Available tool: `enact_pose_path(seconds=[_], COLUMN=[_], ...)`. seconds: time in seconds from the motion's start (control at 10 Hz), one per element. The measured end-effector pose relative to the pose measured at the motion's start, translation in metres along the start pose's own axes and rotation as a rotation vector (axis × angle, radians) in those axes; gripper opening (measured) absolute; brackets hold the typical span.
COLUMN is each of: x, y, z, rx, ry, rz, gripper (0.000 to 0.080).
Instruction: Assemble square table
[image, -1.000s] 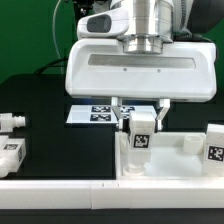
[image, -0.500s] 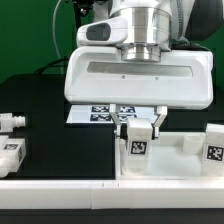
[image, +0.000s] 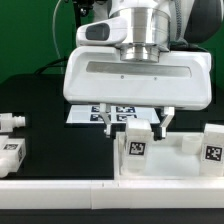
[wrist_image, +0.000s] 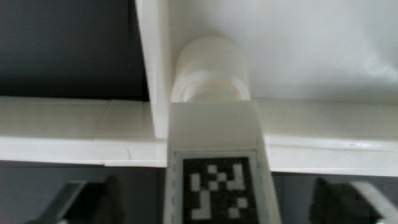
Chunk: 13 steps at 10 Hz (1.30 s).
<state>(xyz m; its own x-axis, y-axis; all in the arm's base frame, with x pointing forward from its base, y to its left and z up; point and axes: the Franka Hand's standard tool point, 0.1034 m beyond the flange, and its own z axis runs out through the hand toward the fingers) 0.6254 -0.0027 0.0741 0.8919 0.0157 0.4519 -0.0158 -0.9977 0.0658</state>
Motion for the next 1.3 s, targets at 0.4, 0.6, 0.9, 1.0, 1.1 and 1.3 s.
enact_pose_path(seconds=[0.4, 0.6, 0.9, 1.0, 1.1, 1.3], x=[0.021, 0.025, 0.018, 0.015, 0.014, 0.014], y=[0.012, -0.001, -0.006, -0.003, -0.004, -0.003], z=[-0.014, -0.014, -0.006, -0.003, -0.003, -0.003], rx=[0.058, 0.1, 0.114, 0.104, 0.104, 0.101], ry=[-0.179, -0.342, -0.43, -0.407, -0.414, -0.414], rz=[0.065, 0.101, 0.107, 0.109, 0.118, 0.133], gripper=[0.0648, 0.0649, 0.0649, 0.0649, 0.0649, 0.0392])
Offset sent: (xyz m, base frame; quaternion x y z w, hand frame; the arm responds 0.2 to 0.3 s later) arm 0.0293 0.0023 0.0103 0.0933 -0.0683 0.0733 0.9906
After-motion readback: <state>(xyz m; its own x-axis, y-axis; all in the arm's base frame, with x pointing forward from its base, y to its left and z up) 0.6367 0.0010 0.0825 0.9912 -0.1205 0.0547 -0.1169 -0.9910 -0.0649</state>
